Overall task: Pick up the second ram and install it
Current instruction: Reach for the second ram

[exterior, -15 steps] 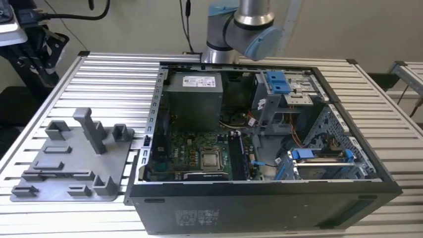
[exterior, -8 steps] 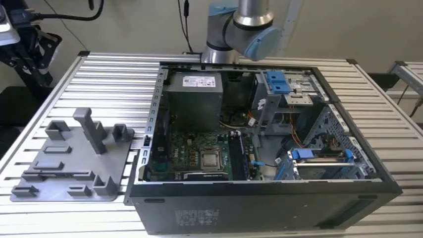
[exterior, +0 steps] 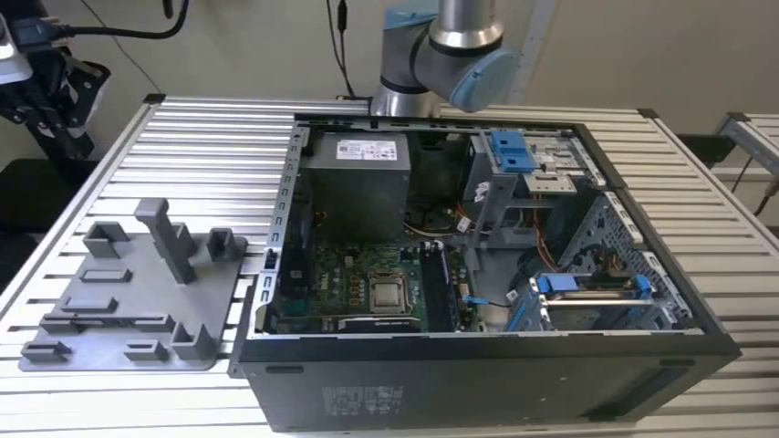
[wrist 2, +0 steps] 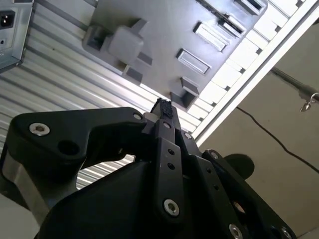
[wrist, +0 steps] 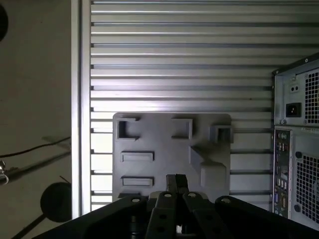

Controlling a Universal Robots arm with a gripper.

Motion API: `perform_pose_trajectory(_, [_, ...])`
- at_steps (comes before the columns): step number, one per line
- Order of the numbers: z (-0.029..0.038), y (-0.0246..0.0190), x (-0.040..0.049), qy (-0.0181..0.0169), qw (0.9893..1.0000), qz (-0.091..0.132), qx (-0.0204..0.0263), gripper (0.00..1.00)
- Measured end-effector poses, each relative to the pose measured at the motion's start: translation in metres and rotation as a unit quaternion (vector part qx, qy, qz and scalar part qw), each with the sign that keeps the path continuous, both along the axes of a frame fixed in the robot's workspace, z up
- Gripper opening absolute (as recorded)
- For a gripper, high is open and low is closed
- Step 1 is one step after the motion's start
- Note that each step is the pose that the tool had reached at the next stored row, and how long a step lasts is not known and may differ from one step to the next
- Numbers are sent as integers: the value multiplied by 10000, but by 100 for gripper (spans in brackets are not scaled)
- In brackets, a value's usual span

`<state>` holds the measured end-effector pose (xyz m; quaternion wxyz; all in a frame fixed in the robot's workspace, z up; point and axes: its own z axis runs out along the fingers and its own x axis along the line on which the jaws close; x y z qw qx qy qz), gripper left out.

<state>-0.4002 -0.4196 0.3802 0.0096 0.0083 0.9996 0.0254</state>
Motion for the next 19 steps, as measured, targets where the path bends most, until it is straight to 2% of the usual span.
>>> perform_pose_trajectory(4, [-11,-75,-63,0,10000,0,0,11])
perform_pose_trajectory(8, [-25,-205,-74,0,10000,0,0,11])
perform_pose_trajectory(19, [-63,-698,-76,0,10000,1,0,11])
